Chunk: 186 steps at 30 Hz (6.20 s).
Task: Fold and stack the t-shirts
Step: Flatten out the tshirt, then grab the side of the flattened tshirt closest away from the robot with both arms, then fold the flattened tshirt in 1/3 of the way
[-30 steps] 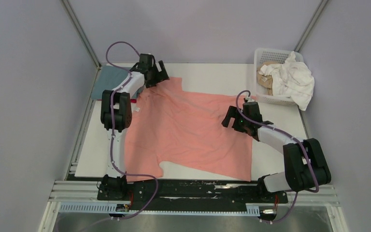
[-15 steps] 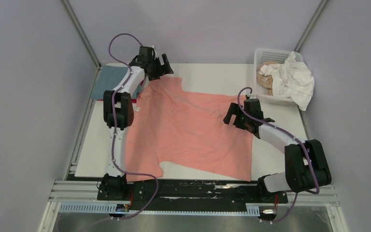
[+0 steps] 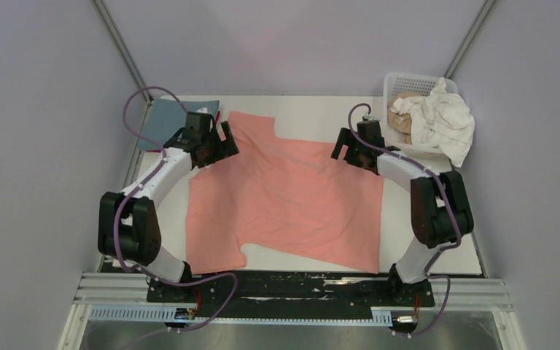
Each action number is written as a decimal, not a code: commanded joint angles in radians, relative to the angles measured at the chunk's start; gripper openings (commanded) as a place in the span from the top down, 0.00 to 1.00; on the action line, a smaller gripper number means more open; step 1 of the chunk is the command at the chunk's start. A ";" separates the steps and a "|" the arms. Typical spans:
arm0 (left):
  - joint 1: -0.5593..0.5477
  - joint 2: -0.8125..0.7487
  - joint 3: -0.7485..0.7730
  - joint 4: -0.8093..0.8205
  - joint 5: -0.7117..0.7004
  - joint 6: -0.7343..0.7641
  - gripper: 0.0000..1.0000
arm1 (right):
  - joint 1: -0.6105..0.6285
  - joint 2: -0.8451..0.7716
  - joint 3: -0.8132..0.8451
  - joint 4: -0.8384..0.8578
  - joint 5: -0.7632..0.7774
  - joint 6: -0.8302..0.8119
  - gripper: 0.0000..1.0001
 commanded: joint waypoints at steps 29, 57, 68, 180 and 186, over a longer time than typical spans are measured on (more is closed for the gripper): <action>-0.111 -0.208 -0.546 -0.020 0.003 -0.402 0.00 | -0.120 0.586 0.674 -0.276 -0.021 -0.064 0.00; -0.654 -0.561 -0.450 -0.348 -0.221 -0.292 0.00 | -0.046 -0.631 -0.269 -0.265 0.228 0.123 0.00; -0.903 -0.567 -0.604 -0.480 -0.188 -0.593 0.16 | -0.052 -0.874 -0.450 -0.269 0.296 0.174 0.00; -0.122 -0.186 -0.217 -0.029 0.070 -0.103 1.00 | -0.076 -0.286 -0.130 -0.279 0.370 0.282 1.00; -0.108 -0.027 -0.096 -0.047 0.029 -0.089 0.80 | -0.086 -0.177 -0.081 -0.240 0.412 0.287 0.96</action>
